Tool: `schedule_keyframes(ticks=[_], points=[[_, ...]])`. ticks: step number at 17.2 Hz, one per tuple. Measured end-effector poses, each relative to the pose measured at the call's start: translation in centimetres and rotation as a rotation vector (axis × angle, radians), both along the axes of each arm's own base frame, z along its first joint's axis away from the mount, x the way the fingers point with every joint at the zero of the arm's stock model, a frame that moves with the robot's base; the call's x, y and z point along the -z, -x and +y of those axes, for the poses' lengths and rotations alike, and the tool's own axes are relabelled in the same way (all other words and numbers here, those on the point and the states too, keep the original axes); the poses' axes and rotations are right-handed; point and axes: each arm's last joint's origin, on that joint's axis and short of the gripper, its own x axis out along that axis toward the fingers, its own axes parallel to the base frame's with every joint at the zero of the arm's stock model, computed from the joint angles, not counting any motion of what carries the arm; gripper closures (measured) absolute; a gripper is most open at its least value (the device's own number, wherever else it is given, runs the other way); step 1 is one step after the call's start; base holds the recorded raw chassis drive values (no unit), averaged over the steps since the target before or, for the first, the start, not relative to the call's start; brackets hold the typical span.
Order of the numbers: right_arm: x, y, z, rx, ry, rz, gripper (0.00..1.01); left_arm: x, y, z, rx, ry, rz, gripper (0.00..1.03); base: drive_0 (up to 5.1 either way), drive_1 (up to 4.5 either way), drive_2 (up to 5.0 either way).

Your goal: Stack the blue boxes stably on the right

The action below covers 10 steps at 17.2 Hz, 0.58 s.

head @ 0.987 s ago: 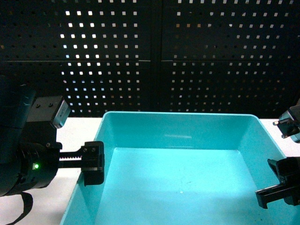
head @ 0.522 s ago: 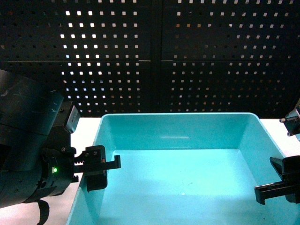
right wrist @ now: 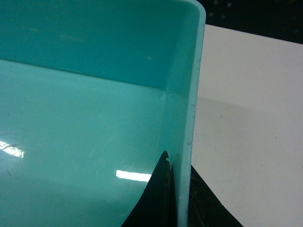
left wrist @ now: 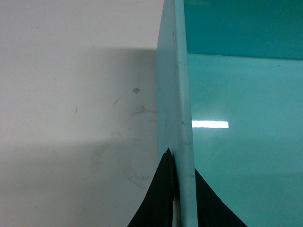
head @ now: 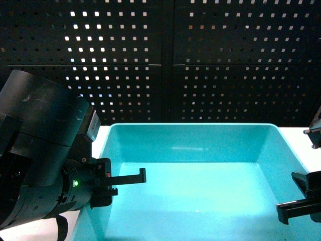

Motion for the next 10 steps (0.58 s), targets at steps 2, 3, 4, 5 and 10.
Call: schedule_keyframes(ticks=[2, 3, 4, 5, 10], points=[[-0.2, 0.1, -0.2, 0.002, -0.007, 0.003, 0.98, -0.1, 0.1, 0.0, 0.005, -0.003, -0.002, 1.01, 0.0, 0.00, 0.0], [-0.3, 0.1, -0.2, 0.003, -0.010, 0.001, 0.98, -0.1, 0.2, -0.1, 0.008, -0.004, -0.002, 1.01, 0.0, 0.00, 0.0], [-0.6, 0.1, -0.4, 0.005, -0.013, -0.004, 0.98, -0.2, 0.4, 0.0, 0.015, -0.009, -0.007, 1.01, 0.0, 0.00, 0.0], [-0.9, 0.1, -0.5, 0.008, -0.017, -0.012, 0.98, -0.6, 0.5, 0.0, 0.023, -0.012, -0.018, 1.01, 0.0, 0.00, 0.0], [-3.8, -0.6, -0.9, 0.006, -0.035, -0.113, 0.98, -3.6, 0.2, 0.3, 0.049, -0.004, -0.112, 1.01, 0.0, 0.00, 0.0]])
